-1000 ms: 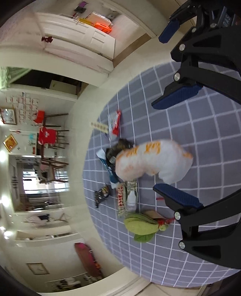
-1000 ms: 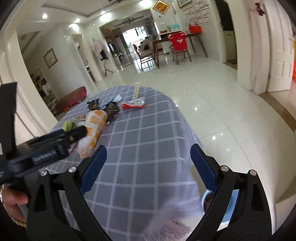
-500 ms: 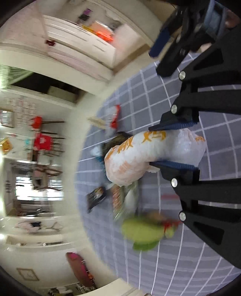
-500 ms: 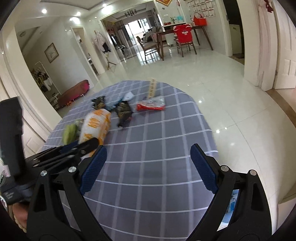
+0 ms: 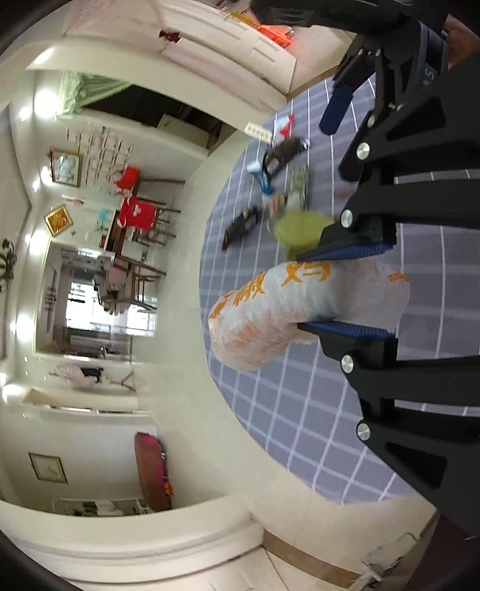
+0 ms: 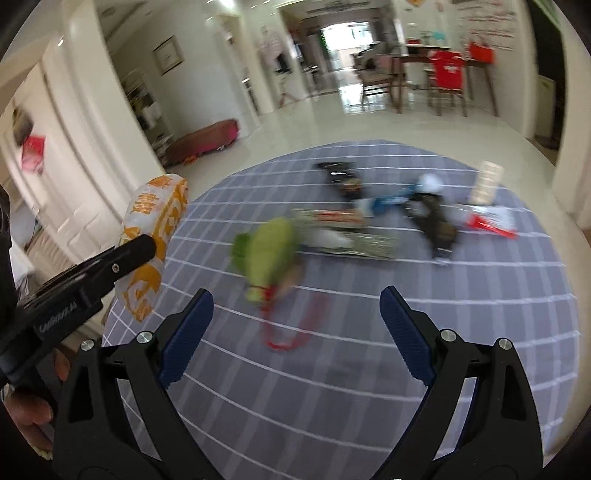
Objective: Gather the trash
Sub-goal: 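Grasp the white plastic bag with the left tool while the right tool grasps the green sprig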
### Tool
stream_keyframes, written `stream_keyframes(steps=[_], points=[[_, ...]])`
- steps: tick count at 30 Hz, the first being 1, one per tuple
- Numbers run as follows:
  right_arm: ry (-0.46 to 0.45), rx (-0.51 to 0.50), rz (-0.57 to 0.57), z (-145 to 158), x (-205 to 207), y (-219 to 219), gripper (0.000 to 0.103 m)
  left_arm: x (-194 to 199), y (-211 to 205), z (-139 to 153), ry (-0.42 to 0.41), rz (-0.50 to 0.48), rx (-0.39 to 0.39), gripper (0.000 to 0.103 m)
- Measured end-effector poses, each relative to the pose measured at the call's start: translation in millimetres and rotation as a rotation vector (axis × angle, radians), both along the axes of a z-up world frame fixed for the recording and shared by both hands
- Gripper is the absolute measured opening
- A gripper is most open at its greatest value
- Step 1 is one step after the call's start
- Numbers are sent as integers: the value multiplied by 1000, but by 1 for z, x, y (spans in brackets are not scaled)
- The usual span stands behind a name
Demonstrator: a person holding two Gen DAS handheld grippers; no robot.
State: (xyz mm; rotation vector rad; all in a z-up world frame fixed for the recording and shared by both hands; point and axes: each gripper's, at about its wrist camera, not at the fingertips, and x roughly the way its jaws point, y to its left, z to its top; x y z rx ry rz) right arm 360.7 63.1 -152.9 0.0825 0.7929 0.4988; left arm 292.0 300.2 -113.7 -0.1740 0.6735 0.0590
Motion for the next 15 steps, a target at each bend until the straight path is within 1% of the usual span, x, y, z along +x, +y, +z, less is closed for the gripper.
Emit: stream_keyframes(steps=[3,6,7,8,9,10,11,13,15], points=[[14,-32,9,-7,15,24,86,-2,20,-7,13,21,-11,29],[47,-60,16,-17,30,39,77,-2,27,-13,25,13,-23,29],[58,-76,19,-20,35,42,65,-3,29,-15,27,11,-24,29],[67,-88,23,-23,37,44,43,-2,28,-16,32,8,-25,29],[78,-92,28,-27,40,45,27,-1,28,-16,33,5,-26,29],[83,-78,34,-28,43,42,18,0,27,-16,33,2,-29,29],[86,-69,34,-28,45,39,16,-1,26,-16,33,-2,-32,29],[81,-16,42,-22,42,28,11,-1,21,-13,25,-17,-36,29],[56,25,43,-11,35,15,11,-1,13,-8,14,-29,-32,29]])
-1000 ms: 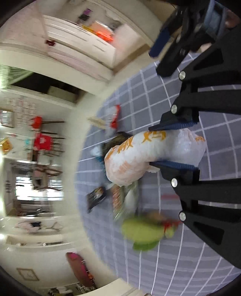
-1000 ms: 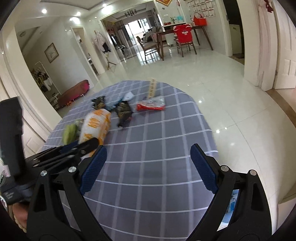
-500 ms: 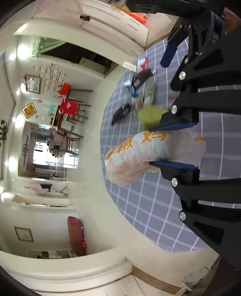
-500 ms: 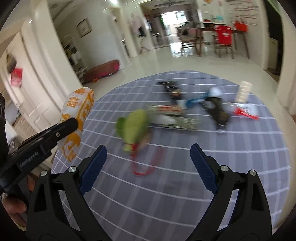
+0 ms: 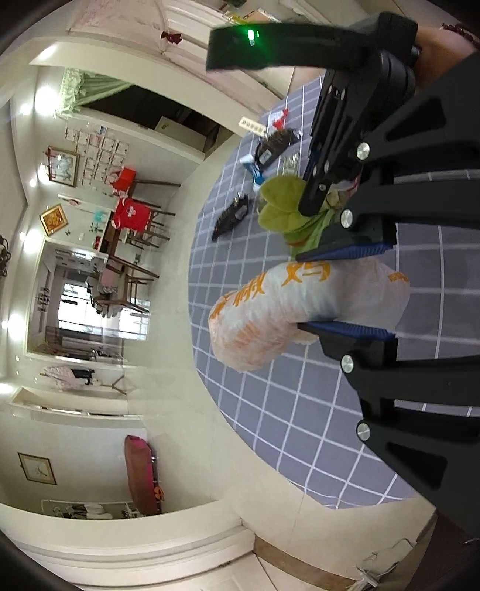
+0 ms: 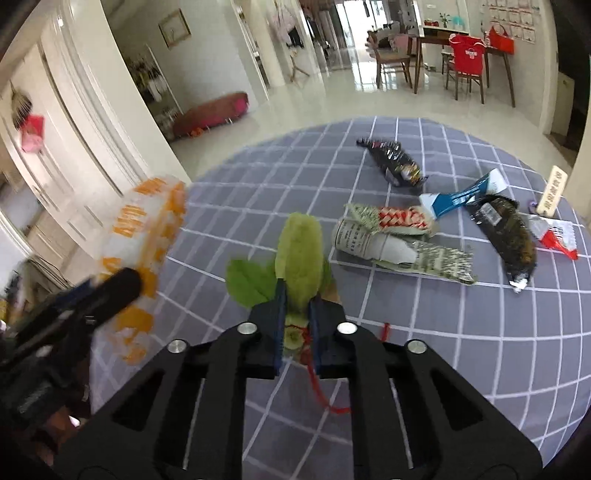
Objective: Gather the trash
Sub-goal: 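Grasp the white plastic bag with the left tool while the right tool grasps the green sprig, then carry plastic bag and green sprig over the blue bucket and open both tools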
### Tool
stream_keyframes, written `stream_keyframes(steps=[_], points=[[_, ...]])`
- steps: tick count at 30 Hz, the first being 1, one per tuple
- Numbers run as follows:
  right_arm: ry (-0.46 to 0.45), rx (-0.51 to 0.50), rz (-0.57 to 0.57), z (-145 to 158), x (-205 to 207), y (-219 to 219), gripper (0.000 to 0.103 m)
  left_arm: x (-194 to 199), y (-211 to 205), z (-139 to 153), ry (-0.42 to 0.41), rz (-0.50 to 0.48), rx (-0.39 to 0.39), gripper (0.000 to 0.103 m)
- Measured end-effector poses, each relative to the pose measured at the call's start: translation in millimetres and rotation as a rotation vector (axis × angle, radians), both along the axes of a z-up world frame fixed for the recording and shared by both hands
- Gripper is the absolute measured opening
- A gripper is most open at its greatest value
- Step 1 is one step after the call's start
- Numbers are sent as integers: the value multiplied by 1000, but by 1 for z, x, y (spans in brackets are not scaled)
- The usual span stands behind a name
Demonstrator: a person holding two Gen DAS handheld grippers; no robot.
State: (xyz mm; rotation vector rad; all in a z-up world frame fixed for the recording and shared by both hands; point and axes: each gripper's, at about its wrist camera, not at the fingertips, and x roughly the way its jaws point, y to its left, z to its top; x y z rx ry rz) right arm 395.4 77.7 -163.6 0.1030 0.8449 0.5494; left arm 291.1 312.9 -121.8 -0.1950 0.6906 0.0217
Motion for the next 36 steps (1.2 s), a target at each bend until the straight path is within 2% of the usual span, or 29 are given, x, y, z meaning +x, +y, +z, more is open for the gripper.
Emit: stream_keyframes(steps=[5,9,16,23,28,30,36], points=[[-68,87,-25,39,-25,-42,11,-9,-30,22,-47,-54,-11,29],[-137,122,-74,66,-53,-95,11,-17,-73,40,-81,-128,-7,29],[-199,132,-232,81,-106,-220,11,-32,-185,55,-102,-320,-7,29],[-199,102,-444,59,-158,-349,11,-42,-319,31,-47,-541,-21,29],[-165,53,-623,24,-186,-432,11,-43,-403,-8,40,-672,-4,29],[-137,68,-676,7,-194,-460,11,-40,-435,-29,93,-716,0,29],[-79,80,-786,-33,-209,-516,11,-30,-488,-76,200,-767,15,32]])
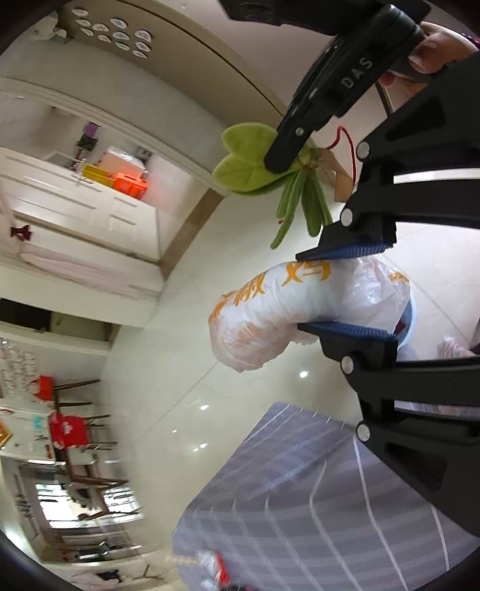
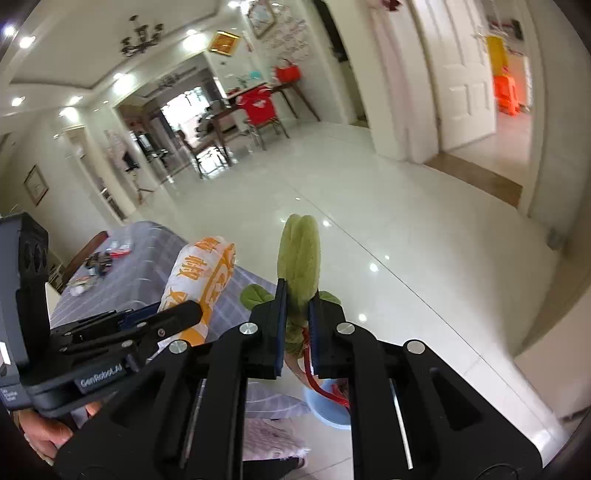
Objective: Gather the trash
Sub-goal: 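Carry plastic bag and green sprig over the blue bucket and open both tools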
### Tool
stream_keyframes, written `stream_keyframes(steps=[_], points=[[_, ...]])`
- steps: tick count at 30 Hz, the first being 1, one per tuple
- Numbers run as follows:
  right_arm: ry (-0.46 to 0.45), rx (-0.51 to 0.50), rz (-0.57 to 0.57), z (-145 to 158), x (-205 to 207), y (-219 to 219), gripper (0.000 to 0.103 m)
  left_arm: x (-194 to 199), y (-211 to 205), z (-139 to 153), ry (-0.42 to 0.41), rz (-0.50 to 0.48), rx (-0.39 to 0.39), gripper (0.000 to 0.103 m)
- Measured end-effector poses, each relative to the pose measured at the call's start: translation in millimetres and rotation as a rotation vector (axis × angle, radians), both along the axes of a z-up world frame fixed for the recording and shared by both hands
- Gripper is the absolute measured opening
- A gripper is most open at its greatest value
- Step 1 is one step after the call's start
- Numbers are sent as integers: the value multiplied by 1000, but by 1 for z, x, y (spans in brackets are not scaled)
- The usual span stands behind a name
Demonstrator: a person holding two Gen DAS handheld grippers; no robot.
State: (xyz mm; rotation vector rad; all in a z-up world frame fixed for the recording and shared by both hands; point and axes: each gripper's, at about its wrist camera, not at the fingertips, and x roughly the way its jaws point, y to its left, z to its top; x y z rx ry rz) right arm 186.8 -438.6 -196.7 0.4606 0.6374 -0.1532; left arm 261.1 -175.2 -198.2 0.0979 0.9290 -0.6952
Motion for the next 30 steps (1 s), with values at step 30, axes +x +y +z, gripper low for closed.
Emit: stream_keyframes(steps=[30], points=[[26,54,33,-34,18,8,13,21,8,-14,-21,170,114,73]])
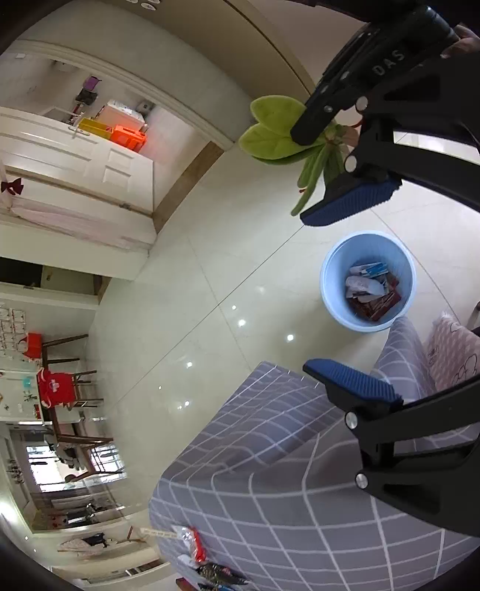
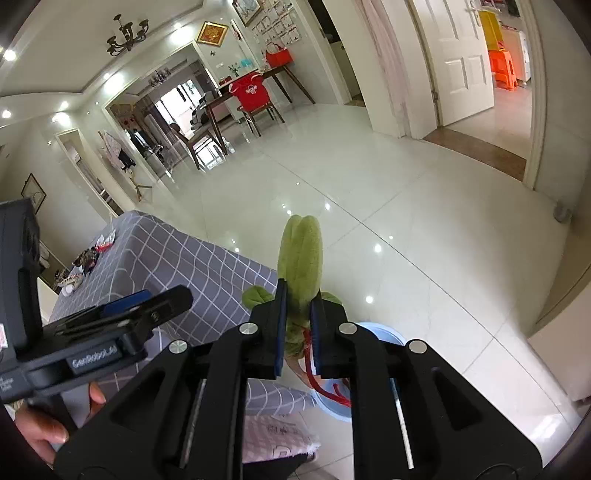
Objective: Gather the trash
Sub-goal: 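Carry plastic bag and green sprig over the blue bucket and open both tools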
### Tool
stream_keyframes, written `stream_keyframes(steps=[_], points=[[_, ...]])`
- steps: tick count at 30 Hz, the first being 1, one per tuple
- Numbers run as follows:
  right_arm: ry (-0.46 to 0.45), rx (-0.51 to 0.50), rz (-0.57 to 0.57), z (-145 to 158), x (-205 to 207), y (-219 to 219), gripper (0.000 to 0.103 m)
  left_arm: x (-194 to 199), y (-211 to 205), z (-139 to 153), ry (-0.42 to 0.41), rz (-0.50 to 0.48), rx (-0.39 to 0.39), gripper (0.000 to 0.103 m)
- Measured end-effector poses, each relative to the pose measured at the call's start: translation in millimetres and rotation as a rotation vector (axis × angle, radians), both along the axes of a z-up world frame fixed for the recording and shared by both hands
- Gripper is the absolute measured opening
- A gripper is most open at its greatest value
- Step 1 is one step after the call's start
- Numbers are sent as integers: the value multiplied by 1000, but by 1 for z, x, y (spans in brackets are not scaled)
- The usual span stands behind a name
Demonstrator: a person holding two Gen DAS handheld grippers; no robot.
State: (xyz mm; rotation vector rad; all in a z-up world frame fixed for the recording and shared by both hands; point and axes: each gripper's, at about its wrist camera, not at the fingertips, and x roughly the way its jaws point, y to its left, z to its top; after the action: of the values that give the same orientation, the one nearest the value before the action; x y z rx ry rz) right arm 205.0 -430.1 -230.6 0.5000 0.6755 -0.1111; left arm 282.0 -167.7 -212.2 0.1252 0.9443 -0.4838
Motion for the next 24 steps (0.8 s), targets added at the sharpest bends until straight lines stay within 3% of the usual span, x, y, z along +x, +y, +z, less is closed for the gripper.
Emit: stream_keyframes(steps=[1,2,3,5,15,24], points=[[-4,1,1,0,3,0,20,1,1,2,-3,1,1,73],[-2,0,-7,-1,5,0,50,1,2,4,-11,4,3,74],[1,-16,-33,0,5,0,66,1,4,6,-19,7,8,75],[-13,-17,-26,3,4,1,68,1,9,11,-37,24,14,79],[-31,-28,5,24,2,21,68,9,45,38,-79,62,1,80],[-66,-77,143,54,36,97,68,21,126,69,-123,160,-15,80]])
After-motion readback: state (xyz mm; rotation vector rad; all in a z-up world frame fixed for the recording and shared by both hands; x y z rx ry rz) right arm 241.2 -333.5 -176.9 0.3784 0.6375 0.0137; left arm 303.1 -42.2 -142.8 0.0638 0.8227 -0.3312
